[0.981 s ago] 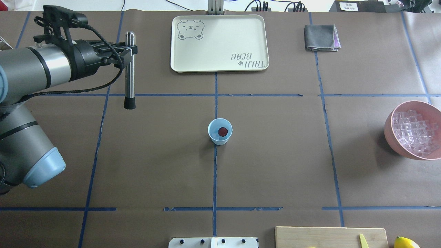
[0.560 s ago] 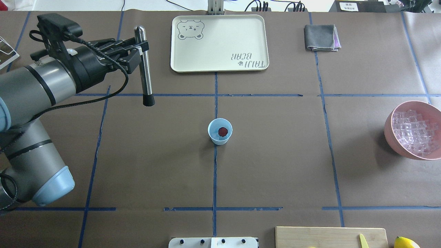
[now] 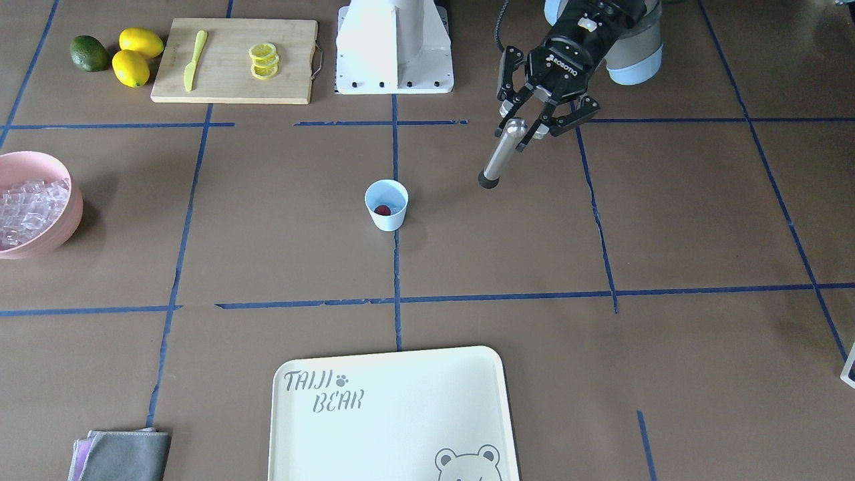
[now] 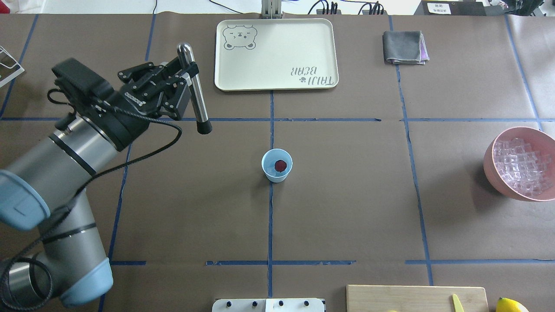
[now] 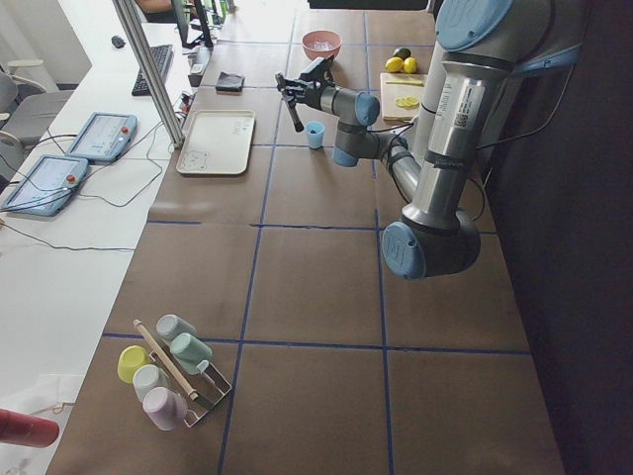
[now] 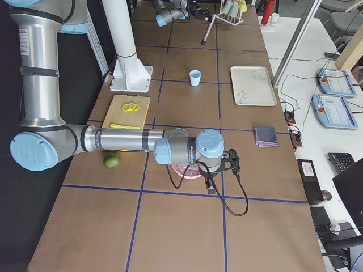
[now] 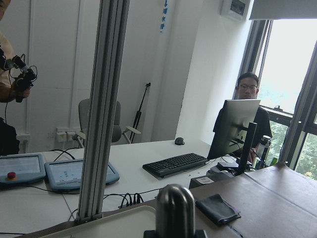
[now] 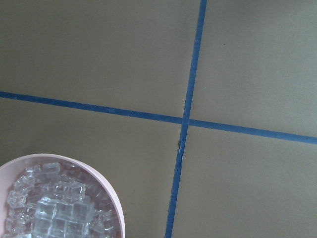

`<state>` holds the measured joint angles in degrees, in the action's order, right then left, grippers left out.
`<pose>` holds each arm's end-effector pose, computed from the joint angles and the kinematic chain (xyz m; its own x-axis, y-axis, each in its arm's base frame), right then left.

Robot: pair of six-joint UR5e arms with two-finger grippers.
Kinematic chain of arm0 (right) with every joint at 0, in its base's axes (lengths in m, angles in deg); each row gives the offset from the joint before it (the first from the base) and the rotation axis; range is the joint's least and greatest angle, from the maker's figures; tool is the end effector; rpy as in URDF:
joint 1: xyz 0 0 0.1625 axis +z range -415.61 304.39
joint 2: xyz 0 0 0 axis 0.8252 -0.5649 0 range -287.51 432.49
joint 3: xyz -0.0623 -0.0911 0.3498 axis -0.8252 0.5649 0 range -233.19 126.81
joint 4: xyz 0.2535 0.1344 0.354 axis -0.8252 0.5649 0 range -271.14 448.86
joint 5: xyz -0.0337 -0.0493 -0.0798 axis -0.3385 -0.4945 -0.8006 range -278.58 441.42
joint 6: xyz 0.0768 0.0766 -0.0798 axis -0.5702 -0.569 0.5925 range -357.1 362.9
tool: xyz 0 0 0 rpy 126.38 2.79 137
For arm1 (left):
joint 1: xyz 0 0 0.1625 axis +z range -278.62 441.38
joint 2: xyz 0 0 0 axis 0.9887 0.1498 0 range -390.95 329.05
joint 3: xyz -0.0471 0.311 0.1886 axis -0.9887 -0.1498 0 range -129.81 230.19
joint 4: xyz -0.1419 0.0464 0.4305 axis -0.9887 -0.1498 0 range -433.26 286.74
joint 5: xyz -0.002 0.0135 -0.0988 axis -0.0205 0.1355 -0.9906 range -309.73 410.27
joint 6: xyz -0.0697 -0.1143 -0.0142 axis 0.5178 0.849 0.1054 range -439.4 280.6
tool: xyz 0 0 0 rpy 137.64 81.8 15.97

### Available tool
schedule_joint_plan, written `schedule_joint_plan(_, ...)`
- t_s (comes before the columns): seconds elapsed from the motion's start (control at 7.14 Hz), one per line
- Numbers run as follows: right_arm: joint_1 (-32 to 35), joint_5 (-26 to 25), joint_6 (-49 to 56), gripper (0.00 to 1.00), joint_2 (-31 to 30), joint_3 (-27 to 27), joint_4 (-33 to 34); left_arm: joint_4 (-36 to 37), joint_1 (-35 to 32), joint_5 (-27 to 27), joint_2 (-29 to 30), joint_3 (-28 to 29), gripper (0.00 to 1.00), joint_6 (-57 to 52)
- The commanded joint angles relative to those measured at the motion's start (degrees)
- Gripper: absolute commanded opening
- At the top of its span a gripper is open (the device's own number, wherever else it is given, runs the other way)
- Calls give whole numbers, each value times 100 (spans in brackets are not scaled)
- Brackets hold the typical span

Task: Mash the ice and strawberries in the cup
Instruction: 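Lift the metal rod with the left gripper and carry it over the cup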

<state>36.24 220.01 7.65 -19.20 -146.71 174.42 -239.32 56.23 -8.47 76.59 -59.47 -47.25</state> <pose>0.0495 -0.5322 0.5928 0.6642 -0.1426 0.7338 0.0231 0.9851 0.1705 0.3879 -0.4066 0.1117 0.4828 0.5729 -0.6624 0.7256 0.1619 0.6688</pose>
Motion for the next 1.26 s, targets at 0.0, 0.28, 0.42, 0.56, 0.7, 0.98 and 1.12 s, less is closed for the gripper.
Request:
schedule_joint_plan(0.0, 0, -16, 9, 100, 11, 36, -4, -331, 948, 1038, 536, 258, 0, -656)
schedule_joint_plan(0.28, -9, -78, 0, 100, 28, 45, 5, -427, 959, 997, 915, 610, 0, -640)
schedule_joint_plan(0.42, -9, -69, 0, 100, 20, 45, 14, -497, 959, 866, 1162, 847, 0, -640)
schedule_joint_plan(0.56, -9, -26, 0, 100, 37, 18, 188, -889, 959, 795, 1303, 1206, 0, -640)
schedule_joint_plan(0.7, -9, -16, 0, 100, 29, -17, 224, -1293, 959, 777, 1453, 1706, 0, -640)
schedule_joint_plan(0.98, -9, -16, 0, 100, 28, -17, 225, -2033, 959, 706, 1743, 2639, 0, -631)
schedule_joint_plan(1.12, -9, -25, 0, 100, 28, -26, 225, -2088, 959, 697, 1779, 2651, 0, -614)
